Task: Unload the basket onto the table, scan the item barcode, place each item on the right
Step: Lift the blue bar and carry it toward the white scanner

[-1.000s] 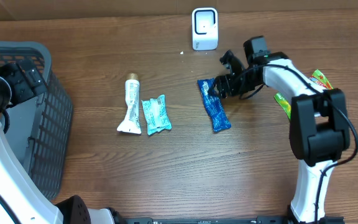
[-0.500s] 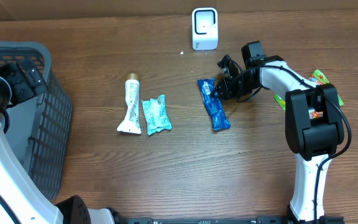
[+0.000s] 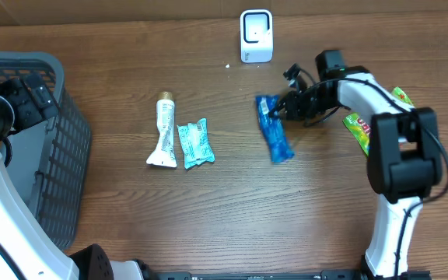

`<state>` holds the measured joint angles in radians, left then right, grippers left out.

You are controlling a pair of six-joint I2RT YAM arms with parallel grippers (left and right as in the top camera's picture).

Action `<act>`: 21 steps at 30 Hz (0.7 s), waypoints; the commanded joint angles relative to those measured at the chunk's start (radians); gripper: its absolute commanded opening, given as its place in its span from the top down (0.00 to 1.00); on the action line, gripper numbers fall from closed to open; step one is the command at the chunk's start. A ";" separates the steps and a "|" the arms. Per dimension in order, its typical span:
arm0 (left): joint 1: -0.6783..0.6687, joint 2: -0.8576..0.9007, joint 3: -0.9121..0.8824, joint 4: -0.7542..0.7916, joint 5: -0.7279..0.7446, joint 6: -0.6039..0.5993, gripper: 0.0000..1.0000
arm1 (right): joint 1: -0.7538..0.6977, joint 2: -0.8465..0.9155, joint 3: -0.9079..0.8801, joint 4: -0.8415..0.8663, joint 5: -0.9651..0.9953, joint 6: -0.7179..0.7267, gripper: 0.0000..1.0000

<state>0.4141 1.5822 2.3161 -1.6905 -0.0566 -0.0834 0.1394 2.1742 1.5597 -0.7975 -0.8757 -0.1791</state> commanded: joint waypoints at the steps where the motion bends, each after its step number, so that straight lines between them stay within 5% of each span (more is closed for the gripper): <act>1: 0.004 0.002 0.014 0.001 0.005 -0.014 0.00 | 0.000 -0.210 0.047 0.000 -0.066 -0.001 0.96; 11: 0.004 0.002 0.014 0.001 0.005 -0.014 0.00 | 0.001 -0.464 0.046 -0.023 -0.084 -0.005 0.96; 21: 0.005 0.002 0.014 0.001 0.005 -0.014 0.00 | 0.001 -0.512 0.046 -0.020 -0.087 -0.005 0.96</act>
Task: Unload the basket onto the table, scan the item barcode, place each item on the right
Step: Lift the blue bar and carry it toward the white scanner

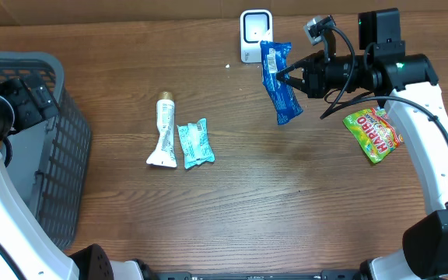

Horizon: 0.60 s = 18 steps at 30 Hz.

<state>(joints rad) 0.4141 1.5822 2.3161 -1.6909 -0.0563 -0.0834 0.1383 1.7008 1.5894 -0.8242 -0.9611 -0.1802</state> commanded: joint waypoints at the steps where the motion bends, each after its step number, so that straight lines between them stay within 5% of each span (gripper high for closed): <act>1: 0.004 0.002 0.014 0.002 0.004 -0.014 0.00 | 0.002 -0.039 0.016 0.008 0.022 -0.003 0.96; 9: 0.005 0.002 0.014 0.002 0.005 -0.014 0.00 | 0.042 -0.038 0.014 0.050 0.316 0.177 0.96; 18: 0.004 0.002 0.014 0.002 0.005 -0.014 0.01 | 0.214 -0.036 0.201 0.090 0.980 0.289 0.97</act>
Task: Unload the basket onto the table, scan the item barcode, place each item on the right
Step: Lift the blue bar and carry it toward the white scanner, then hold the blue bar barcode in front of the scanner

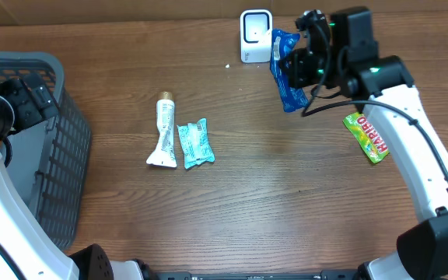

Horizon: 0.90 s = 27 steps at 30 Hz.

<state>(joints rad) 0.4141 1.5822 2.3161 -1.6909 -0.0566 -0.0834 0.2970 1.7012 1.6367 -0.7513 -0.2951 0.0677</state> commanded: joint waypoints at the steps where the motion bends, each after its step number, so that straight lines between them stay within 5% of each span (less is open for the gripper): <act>1: 0.004 0.002 0.014 0.002 0.005 -0.014 0.01 | 0.071 -0.034 0.192 0.017 0.374 0.036 0.96; 17: 0.005 0.002 0.014 0.002 0.005 -0.014 0.00 | 0.200 0.263 0.305 0.468 0.938 -0.653 0.96; 22: 0.005 0.002 0.014 0.002 0.005 -0.014 0.00 | 0.180 0.438 0.305 0.512 0.984 -1.048 0.96; 27: 0.005 0.002 0.014 0.002 0.005 -0.014 0.00 | 0.161 0.538 0.305 0.674 1.019 -1.117 0.96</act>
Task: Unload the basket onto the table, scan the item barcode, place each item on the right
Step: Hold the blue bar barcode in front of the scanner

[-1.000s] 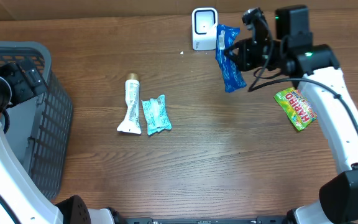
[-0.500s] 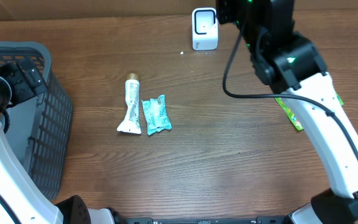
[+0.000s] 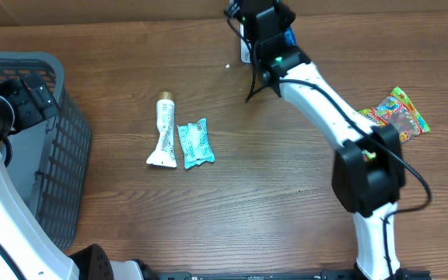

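My right arm reaches to the back of the table, and its gripper [image 3: 267, 25] hangs right over the white barcode scanner [image 3: 244, 53], of which only a sliver of the left edge shows. A strip of the blue snack packet [image 3: 288, 36] sticks out beside the wrist, held off the table at the scanner. The fingers themselves are hidden under the wrist. My left gripper [image 3: 36, 92] stays at the far left over the basket, and its jaws cannot be made out.
A white tube [image 3: 164, 132] and a teal packet [image 3: 195, 142] lie side by side left of centre. A colourful Haribo bag [image 3: 395, 114] lies at the right, beside my right arm. A grey mesh basket [image 3: 57, 155] stands at the left edge.
My right gripper has moved left with the blue packet, from just right of the scanner to directly over it, and now hides most of both. The Haribo bag has shifted and turned.
My right gripper was down at the blue packet lying on the table. Then it held the packet lifted near the scanner, then closer on the scanner's right. Now the packet is over the scanner. The left arm has stayed still throughout.
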`<state>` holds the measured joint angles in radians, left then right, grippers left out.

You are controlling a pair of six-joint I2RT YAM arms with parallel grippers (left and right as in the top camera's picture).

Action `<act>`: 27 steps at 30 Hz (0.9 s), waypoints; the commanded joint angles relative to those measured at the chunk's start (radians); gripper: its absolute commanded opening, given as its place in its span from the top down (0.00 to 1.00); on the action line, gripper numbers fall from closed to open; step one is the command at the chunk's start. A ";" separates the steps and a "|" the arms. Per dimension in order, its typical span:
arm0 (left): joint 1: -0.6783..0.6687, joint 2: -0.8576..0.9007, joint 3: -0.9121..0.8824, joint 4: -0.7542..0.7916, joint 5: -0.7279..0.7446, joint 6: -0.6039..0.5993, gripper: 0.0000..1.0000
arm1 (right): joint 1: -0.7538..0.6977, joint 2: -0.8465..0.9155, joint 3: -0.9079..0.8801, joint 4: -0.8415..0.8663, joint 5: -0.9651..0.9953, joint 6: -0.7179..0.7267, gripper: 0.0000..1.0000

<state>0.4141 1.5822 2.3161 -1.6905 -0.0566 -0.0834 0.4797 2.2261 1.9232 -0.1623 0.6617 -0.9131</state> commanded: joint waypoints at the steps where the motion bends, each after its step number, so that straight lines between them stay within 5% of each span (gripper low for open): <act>1: 0.005 0.002 0.014 0.001 0.005 -0.014 0.01 | -0.026 0.027 0.018 0.110 0.060 -0.137 0.96; 10: 0.005 0.002 0.014 0.001 0.005 -0.014 0.00 | -0.043 0.130 0.018 0.182 -0.049 -0.316 0.96; 27: 0.004 0.002 0.014 0.001 0.005 -0.014 0.00 | -0.051 0.160 0.013 0.135 -0.203 -0.378 0.96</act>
<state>0.4141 1.5822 2.3161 -1.6905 -0.0563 -0.0834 0.4351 2.3985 1.9232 -0.0383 0.4759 -1.2789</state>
